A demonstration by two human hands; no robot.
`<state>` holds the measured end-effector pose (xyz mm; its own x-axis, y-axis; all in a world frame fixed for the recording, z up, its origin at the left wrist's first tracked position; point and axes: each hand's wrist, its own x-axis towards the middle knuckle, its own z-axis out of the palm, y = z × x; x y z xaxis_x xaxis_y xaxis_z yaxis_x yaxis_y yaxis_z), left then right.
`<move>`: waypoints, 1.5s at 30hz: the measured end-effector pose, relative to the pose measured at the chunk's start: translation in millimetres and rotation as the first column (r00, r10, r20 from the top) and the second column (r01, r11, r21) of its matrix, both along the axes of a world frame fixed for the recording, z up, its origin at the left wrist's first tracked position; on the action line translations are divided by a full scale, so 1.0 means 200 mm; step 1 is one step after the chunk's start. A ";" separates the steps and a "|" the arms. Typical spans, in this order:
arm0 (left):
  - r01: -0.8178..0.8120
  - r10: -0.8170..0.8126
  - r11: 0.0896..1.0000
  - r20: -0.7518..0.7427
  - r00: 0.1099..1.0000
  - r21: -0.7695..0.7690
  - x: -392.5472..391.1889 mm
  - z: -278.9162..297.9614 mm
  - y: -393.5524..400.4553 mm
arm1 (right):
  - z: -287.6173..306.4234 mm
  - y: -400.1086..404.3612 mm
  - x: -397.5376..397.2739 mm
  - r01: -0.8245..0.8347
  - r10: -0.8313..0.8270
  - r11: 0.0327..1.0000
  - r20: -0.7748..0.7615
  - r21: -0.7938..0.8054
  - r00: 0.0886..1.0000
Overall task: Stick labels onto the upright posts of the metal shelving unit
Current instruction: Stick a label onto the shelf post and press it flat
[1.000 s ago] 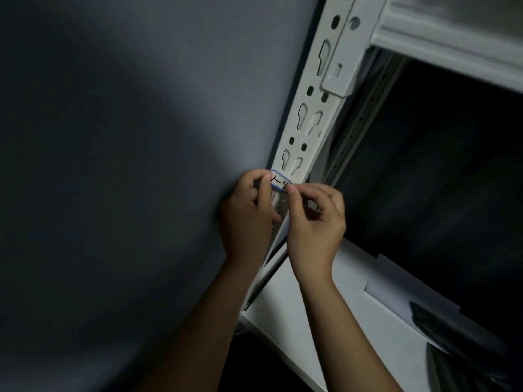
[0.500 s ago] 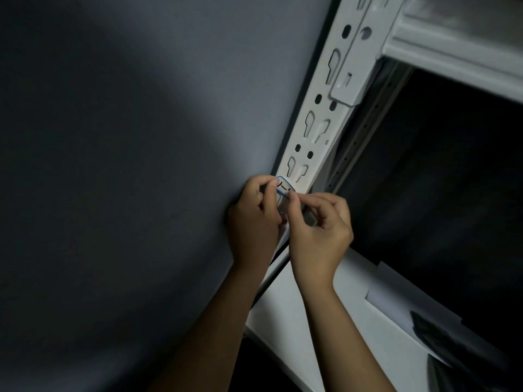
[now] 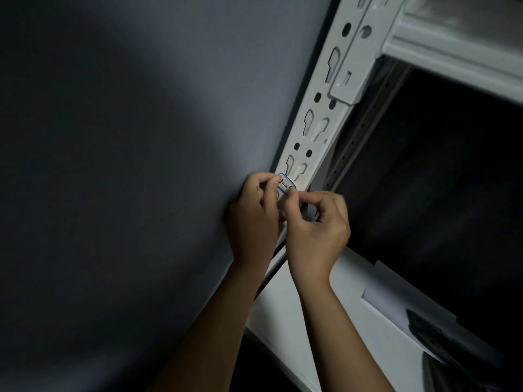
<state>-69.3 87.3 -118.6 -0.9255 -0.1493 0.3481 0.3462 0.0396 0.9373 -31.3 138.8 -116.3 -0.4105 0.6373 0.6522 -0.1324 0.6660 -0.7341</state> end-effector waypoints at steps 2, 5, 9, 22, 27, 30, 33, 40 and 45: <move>-0.024 0.024 0.999 0.002 1.000 -0.030 0.00 0.00 0.00 | 0.00 -0.01 0.00 0.017 -0.017 1.000 0.001 0.004 1.000; -0.046 0.045 0.998 -0.013 0.999 -0.050 0.01 0.00 0.00 | 0.01 -0.02 -0.01 0.041 -0.042 0.999 0.016 0.009 0.999; -0.063 0.061 0.995 -0.027 0.998 -0.079 0.02 0.01 0.00 | 0.03 -0.02 0.00 0.071 -0.072 0.997 0.031 0.014 0.997; -0.007 -0.002 0.992 -0.067 0.998 -0.125 -0.03 -0.03 -0.01 | 0.09 0.07 0.03 -0.276 0.271 0.892 -0.065 -0.357 0.960; 0.187 -0.183 0.982 0.081 0.980 -0.036 -0.01 -0.01 -0.04 | 0.11 0.10 0.04 -0.414 0.425 0.844 -0.043 -0.341 0.904; 0.332 -0.359 0.928 0.175 0.917 0.168 -0.01 0.01 -0.06 | 0.11 0.08 0.01 -0.364 0.390 0.879 0.026 -0.308 0.920; 0.422 -0.465 0.880 0.221 0.857 0.217 0.00 0.01 -0.09 | 0.10 0.06 -0.05 -0.130 0.153 0.983 0.186 -0.130 0.971; 0.487 -0.500 0.866 0.225 0.836 0.114 -0.02 -0.01 -0.13 | 0.15 0.01 -0.10 0.038 -0.041 0.999 0.353 0.014 0.935; 0.513 -0.543 0.839 0.237 0.806 0.181 0.00 0.00 -0.14 | 0.16 0.04 -0.07 -0.076 0.056 0.996 0.382 0.039 0.923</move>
